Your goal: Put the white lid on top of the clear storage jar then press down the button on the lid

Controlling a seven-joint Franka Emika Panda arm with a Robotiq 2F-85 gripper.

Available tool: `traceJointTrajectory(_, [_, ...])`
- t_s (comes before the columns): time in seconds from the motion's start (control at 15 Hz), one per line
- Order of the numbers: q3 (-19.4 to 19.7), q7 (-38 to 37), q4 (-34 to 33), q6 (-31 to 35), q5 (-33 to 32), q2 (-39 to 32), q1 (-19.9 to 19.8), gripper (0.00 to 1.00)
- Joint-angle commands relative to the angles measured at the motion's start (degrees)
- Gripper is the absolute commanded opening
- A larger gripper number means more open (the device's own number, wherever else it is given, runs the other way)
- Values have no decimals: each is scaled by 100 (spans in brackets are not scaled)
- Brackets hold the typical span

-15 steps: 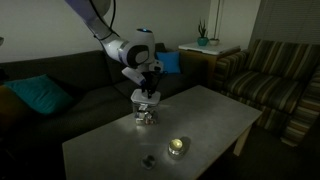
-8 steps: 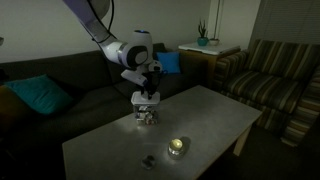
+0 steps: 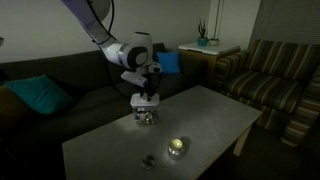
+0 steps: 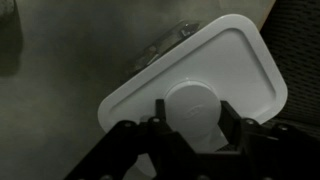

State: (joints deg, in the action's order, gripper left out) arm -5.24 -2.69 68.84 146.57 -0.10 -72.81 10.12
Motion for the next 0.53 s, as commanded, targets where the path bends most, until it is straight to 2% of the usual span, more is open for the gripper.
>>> traceJointTrajectory(0.0, [127,38,-340,-557,-120,-301,125,29])
traceJointTrajectory(0.47, [217,52,-610,-1100,-313,-380,247,29])
